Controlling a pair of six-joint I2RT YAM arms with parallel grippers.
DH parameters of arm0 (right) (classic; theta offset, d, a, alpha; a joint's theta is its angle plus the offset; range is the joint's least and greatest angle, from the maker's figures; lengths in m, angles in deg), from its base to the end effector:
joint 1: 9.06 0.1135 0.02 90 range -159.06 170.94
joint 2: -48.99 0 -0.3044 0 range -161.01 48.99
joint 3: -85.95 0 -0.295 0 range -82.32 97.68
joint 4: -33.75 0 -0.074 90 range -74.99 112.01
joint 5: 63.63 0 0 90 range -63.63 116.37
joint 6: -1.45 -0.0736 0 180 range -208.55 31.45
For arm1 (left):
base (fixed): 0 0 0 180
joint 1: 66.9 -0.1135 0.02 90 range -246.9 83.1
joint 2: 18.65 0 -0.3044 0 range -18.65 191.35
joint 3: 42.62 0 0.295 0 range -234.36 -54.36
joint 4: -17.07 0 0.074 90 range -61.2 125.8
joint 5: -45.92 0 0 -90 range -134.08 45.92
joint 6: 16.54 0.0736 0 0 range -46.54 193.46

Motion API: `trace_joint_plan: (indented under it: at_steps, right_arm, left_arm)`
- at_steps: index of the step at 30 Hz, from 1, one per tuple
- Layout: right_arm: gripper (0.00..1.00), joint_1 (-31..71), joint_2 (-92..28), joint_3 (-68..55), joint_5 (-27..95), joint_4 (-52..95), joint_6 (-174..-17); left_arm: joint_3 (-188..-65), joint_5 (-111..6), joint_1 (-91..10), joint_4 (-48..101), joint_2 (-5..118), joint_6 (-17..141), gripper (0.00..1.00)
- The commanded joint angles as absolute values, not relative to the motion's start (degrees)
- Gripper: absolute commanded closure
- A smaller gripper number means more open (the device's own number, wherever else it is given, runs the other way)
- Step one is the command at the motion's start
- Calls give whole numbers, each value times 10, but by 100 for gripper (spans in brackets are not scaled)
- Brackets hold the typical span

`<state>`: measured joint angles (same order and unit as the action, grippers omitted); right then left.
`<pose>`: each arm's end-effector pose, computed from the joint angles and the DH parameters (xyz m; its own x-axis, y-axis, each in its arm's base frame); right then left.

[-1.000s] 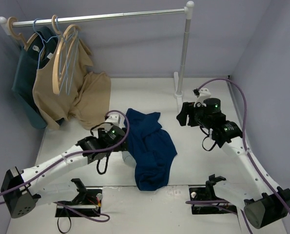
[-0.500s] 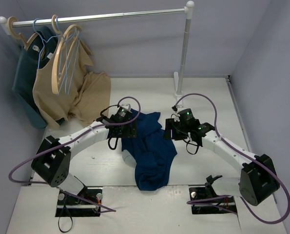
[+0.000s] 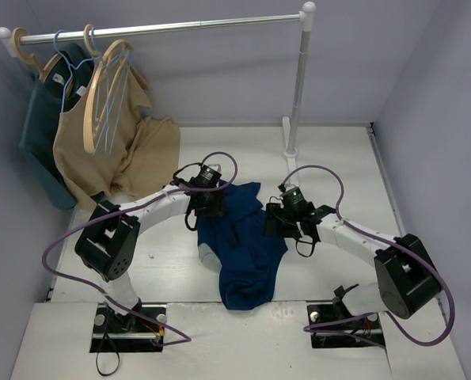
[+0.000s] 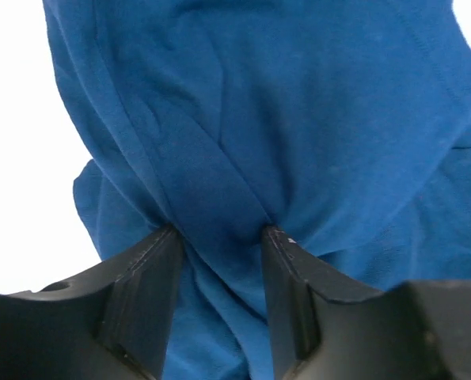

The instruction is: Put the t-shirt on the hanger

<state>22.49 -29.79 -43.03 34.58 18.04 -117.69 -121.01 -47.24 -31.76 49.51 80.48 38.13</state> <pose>0.2743 0.1808 0.1737 -0.8073 0.0699 -0.5860 -0.2440 0.8646 0.4392 0.3514 -0.2523 0.1915 -0.8820 -0.0853 -0.4634 0.1123 0.9171 -0.3826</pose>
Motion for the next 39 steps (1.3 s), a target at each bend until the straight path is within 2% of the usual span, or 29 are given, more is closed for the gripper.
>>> trace_joint_plan:
  at_steps: [1, 3, 5, 8, 13, 15, 17, 23, 26, 29, 30, 33, 34, 36, 37, 39]
  right_arm:
    - [37, 232, -296, -428, 296, 187, -1197]
    - [37, 233, -291, -428, 280, 179, -1196]
    - [37, 232, -289, -429, 266, 174, -1193]
    - [37, 233, -301, -428, 249, 171, -1190]
    - [39, 233, -313, -428, 250, 183, -1183]
    - [40, 233, -321, -426, 251, 188, -1178]
    - [42, 232, -330, -425, 255, 196, -1172]
    - [46, 232, -354, -429, 258, 213, -1161]
    - [51, 232, -363, -434, 277, 214, -1161]
    - [62, 232, -364, -436, 280, 214, -1161]
    - [65, 233, -363, -436, 282, 215, -1161]
    - [77, 232, -359, -436, 281, 214, -1159]
    - [80, 232, -356, -435, 281, 215, -1157]
    - [96, 232, -351, -427, 280, 212, -1153]
    - [100, 232, -344, -421, 275, 197, -1148]
    - [100, 232, -329, -394, 259, 175, -1141]
  left_arm:
    - [-1226, -475, -331, 498, 770, 401, 58]
    - [-1219, -470, -330, 505, 746, 415, 54]
    - [-1208, -470, -327, 519, 708, 438, 43]
    - [-1205, -461, -312, 568, 666, 473, 39]
    - [-1168, -420, -225, 608, 598, 489, 39]
    - [-1154, -401, -153, 618, 585, 469, 37]
    - [-1145, -390, -92, 618, 584, 449, 35]
    - [-1099, -349, 2, 593, 611, 362, 35]
    - [-1102, -330, 21, 602, 652, 349, 35]
    - [-1098, -343, 35, 582, 678, 339, 35]
    - [-1096, -351, 39, 573, 682, 336, 37]
    - [-1082, -375, 40, 540, 685, 321, 54]
    - [-1078, -377, 40, 529, 685, 318, 71]
    - [-1078, -371, 40, 529, 683, 319, 94]
    - [-1079, -358, 38, 541, 680, 320, 100]
    - [-1088, -326, 25, 567, 659, 336, 100]
